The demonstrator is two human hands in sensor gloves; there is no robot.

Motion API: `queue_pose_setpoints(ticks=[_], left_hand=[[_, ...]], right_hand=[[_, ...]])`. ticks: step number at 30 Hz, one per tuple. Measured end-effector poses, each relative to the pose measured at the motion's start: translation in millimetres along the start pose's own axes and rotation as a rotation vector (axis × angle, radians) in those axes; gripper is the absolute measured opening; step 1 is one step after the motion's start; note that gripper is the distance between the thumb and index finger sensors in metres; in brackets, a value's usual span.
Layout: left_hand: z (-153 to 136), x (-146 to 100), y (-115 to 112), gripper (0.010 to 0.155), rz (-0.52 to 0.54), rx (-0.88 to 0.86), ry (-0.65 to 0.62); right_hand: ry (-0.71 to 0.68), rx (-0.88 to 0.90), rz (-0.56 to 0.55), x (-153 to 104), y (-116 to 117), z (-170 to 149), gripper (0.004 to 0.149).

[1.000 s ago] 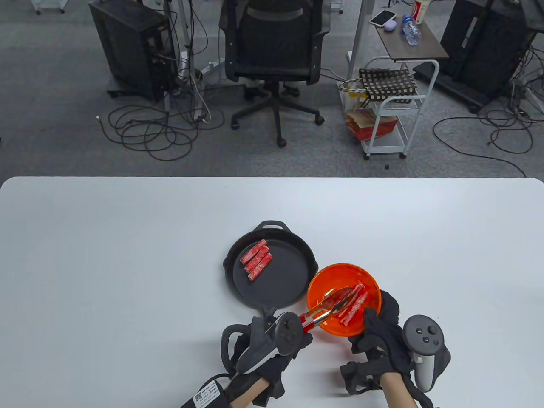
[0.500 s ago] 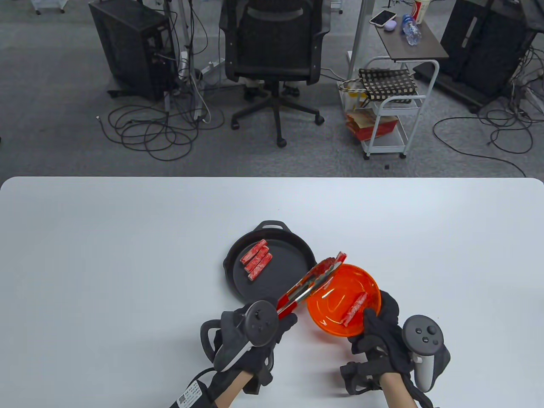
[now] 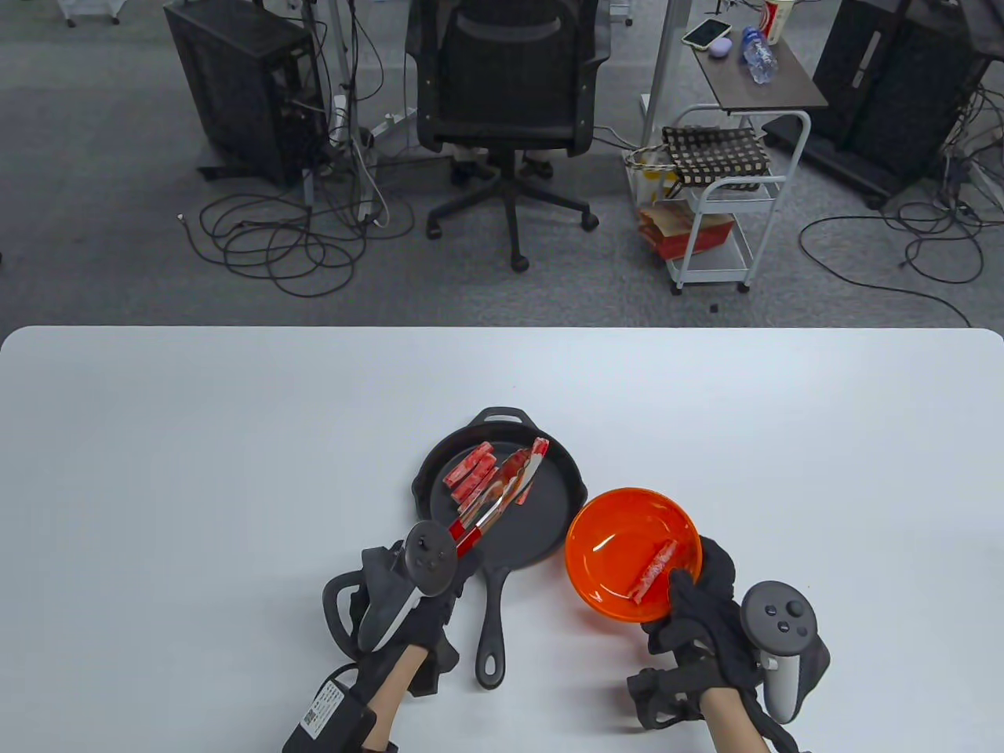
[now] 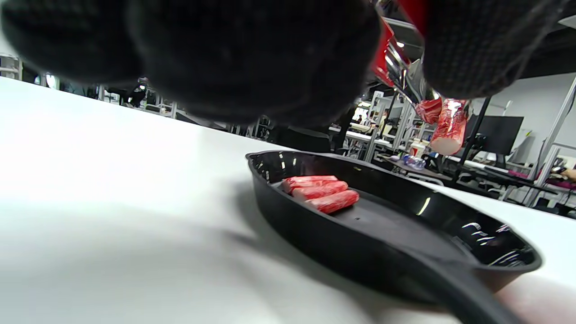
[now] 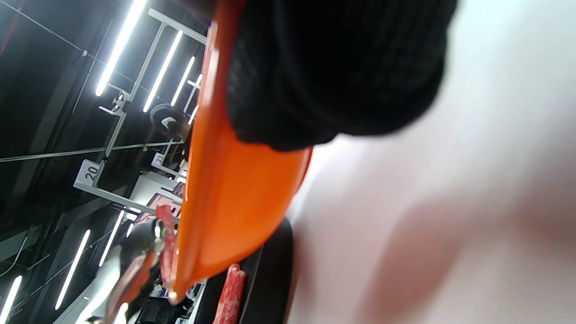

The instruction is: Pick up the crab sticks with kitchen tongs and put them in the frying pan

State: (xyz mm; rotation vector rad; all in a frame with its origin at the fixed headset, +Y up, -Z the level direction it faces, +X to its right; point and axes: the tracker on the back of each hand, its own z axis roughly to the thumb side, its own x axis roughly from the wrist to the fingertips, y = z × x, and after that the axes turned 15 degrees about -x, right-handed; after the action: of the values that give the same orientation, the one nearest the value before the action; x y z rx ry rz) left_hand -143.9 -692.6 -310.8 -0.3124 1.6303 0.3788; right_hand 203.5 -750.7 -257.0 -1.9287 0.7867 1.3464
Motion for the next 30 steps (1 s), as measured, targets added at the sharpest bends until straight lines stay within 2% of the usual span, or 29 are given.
queue_pose_setpoints(ticks=[12,30], left_hand=[[-12.3,12.0,-18.8,0.075,-0.007,0.195,0.061],[-13.2,16.6,-29.1,0.076,-0.052,0.274,0.092]], right_hand=[[-0.002,-0.001,0.003,0.2,0.8,0.6,0.060],[0.001,-0.001,0.004,0.0,0.9,1.0,0.060]])
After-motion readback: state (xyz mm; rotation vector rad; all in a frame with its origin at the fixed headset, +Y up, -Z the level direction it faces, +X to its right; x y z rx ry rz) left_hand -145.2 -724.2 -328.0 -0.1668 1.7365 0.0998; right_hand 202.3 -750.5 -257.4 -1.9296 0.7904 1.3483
